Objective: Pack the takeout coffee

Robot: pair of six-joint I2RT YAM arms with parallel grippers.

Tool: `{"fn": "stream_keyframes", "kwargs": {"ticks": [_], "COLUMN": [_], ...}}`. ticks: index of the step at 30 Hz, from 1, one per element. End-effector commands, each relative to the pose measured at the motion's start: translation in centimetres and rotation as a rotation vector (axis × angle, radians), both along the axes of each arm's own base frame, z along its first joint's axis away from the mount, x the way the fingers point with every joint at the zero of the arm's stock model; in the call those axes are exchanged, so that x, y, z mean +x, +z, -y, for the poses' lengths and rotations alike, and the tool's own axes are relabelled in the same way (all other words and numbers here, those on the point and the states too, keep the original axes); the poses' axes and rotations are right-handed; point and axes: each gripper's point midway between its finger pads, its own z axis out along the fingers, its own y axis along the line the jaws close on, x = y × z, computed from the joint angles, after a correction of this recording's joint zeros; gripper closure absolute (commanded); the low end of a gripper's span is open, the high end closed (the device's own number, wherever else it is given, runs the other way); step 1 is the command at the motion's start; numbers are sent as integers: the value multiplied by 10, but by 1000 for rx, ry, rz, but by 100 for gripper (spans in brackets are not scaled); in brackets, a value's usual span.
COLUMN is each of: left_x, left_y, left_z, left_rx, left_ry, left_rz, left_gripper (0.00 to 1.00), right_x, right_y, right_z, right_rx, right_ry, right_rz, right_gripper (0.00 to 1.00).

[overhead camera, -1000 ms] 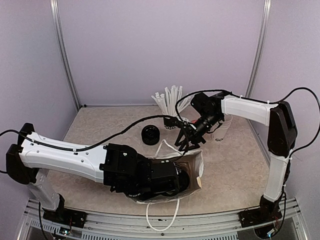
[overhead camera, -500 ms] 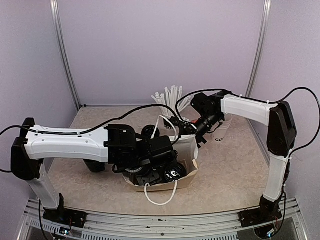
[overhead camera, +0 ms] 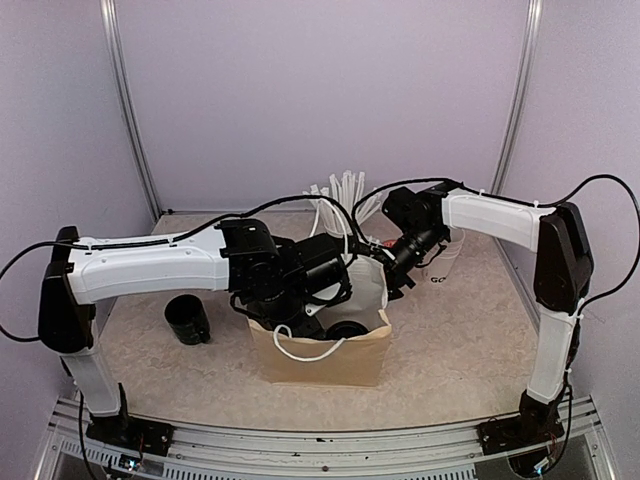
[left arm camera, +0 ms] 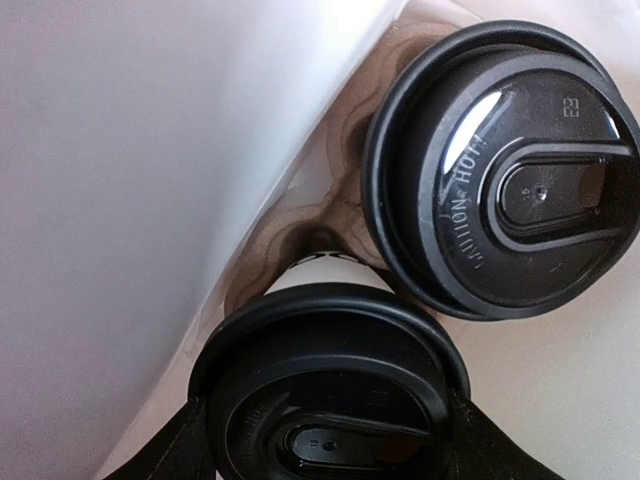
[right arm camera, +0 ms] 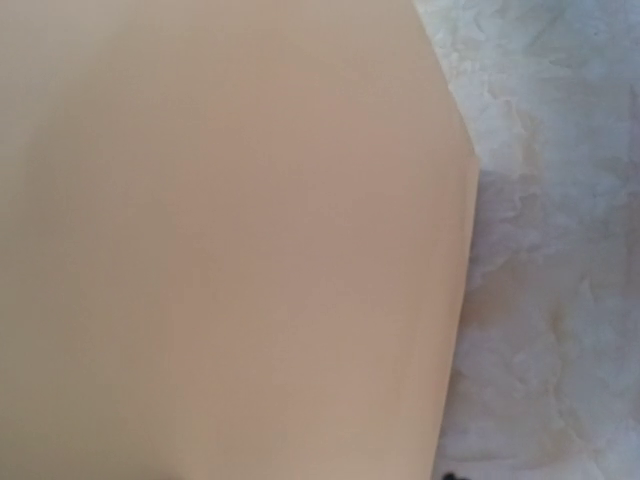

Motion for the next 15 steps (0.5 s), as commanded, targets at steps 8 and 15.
{"fn": "stream_keyframes", "kwargs": {"ticks": [8,15], "left_x": [-2,3], "left_y": [-43,-26], "left_z": [-16,-11], "left_rx": [99,79], "left_ry": [17,30], "left_rz": [-147,-109], "left_gripper": [43,35], "right_x": [-15,-14], "right_y": [4,7], "right_z": [4,3], "right_rx": [10,17], "right_ry": [7,3], "right_rz": [-59,-58], "right_gripper": [50,50]}}
